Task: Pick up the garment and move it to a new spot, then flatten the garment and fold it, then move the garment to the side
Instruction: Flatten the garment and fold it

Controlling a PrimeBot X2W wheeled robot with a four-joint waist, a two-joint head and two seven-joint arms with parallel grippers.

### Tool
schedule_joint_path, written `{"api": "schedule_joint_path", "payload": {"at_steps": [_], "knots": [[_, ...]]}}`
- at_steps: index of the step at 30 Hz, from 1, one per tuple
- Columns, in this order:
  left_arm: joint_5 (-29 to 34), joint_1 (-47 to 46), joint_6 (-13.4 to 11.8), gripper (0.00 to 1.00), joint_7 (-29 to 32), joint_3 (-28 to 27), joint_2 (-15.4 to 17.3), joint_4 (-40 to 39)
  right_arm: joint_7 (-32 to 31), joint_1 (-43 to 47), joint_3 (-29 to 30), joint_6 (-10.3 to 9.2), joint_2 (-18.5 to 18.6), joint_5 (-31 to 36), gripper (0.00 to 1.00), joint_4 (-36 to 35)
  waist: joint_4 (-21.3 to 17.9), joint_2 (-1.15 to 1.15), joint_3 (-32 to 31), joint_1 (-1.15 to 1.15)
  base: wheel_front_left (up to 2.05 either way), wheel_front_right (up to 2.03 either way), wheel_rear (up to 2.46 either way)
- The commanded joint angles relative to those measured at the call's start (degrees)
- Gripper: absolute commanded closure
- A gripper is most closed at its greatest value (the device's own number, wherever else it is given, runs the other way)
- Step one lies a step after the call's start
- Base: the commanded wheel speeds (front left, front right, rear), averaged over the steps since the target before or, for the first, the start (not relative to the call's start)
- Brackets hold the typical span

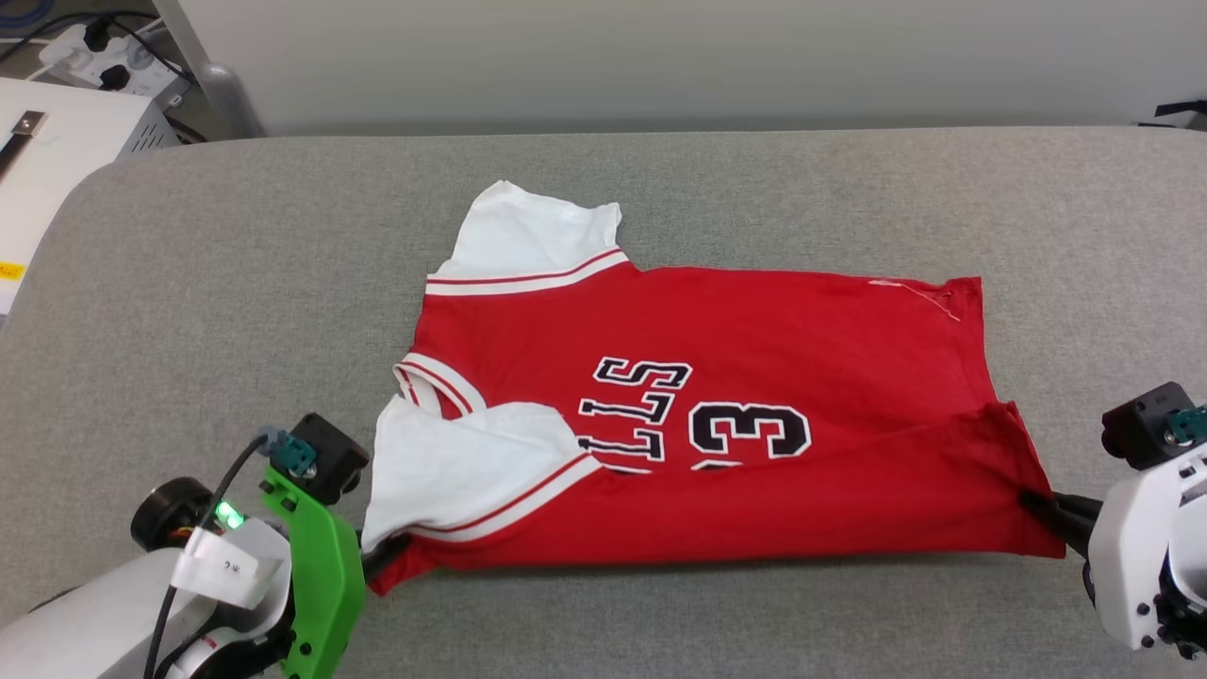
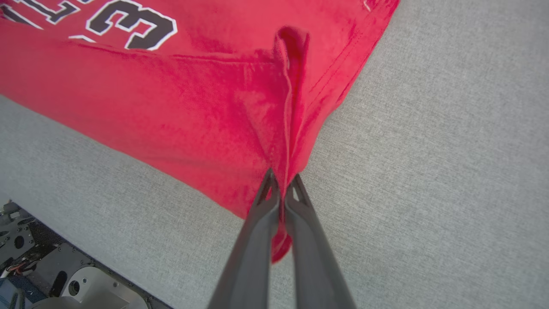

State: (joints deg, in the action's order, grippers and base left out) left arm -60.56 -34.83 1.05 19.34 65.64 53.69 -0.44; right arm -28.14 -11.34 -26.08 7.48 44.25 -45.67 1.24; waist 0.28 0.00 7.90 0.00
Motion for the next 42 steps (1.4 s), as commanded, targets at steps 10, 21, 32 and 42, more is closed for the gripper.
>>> {"api": "schedule_joint_path", "payload": {"at_steps": [10, 21, 32, 42], "knots": [[-2.0, 4.6, -2.7, 1.0, -0.5, 1.3, 0.4, -1.7, -4.0, 6.6, 6.5, 0.01, -2.4, 1.4, 1.0, -2.7, -0.6, 0.0, 1.4, 0.0, 0.0, 0.0, 0.0], [-2.9, 4.8, -0.6, 1.0, -2.1, 1.9, -4.8, 8.5, -2.1, 4.9, 4.4, 0.01, -7.5, 4.7, 0.91, 7.0, -0.9, 0.0, 4.2, 0.0, 0.0, 0.0, 0.0], [-1.3, 4.3, -3.5, 0.0, -8.3, -1.5, -1.1, 4.7, 12.8, 6.1, 8.9, 0.01, -9.9, 10.8, 0.0, 3.2, 0.0, 0.0, 0.1, 0.0, 0.0, 0.0, 0.0], [3.6, -2.1, -8.4, 0.0, -17.0, -8.7, 1.9, -0.6, 24.0, 5.4, 18.9, 0.01, -19.9, 21.6, 0.0, -7.4, -1.8, 0.0, 1.0, 0.0, 0.0, 0.0, 0.0]]}}
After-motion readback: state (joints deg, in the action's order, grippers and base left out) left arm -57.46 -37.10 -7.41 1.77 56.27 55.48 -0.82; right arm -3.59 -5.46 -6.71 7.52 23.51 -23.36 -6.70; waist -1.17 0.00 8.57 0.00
